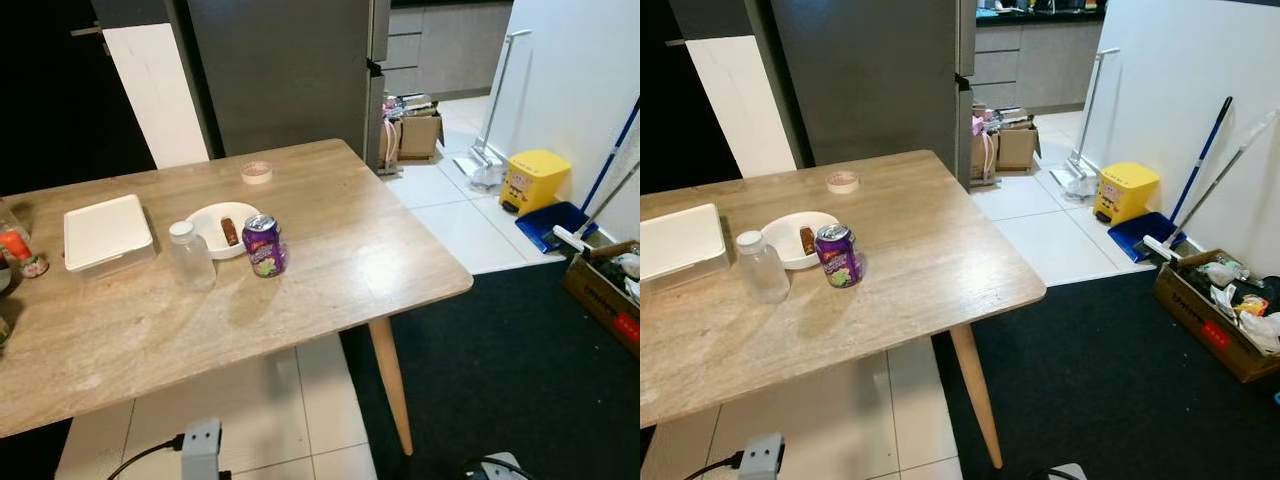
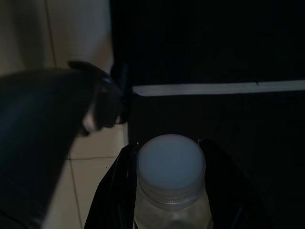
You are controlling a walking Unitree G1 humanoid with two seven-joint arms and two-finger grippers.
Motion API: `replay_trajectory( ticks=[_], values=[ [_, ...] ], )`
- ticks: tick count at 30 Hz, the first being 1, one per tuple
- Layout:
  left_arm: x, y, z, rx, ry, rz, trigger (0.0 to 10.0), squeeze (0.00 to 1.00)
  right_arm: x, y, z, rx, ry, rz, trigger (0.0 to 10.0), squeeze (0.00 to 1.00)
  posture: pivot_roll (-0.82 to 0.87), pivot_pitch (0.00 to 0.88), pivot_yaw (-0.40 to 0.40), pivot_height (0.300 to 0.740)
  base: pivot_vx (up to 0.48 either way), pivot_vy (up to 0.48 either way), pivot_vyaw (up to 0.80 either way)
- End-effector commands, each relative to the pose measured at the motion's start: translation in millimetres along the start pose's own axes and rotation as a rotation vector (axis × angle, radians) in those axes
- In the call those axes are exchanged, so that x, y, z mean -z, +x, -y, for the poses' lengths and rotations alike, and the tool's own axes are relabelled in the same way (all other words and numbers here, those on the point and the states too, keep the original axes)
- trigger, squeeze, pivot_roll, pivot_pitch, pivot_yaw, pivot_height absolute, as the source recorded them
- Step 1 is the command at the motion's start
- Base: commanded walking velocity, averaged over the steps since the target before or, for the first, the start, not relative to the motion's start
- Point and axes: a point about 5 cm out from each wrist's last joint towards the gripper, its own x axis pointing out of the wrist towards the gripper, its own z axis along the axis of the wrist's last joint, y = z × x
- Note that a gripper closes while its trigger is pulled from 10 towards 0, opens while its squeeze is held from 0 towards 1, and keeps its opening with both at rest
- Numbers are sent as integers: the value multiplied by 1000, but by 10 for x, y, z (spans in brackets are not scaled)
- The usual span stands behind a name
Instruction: Restocking fridge
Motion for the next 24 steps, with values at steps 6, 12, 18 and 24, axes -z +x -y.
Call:
replay_trajectory(
  ticks=[6,12,18,24],
  values=[
    [202,-51,33,39,24,-65,10000,0,-96,-26,181,46,26,35,10000,0,-55,0,36,740,0,0,0],
    [338,-66,129,62,-36,-105,10000,0,-36,-29,164,15,-57,6,10000,0,-52,0,-10,740,0,-86,0],
    [407,-74,189,70,-40,-126,10000,0,-32,-36,192,11,-27,11,10000,0,-96,0,-4,740,0,-354,0],
    [410,-68,198,48,-66,-125,10000,0,22,-47,237,48,24,4,10000,0,-87,0,14,740,0,-429,0]
  ],
)
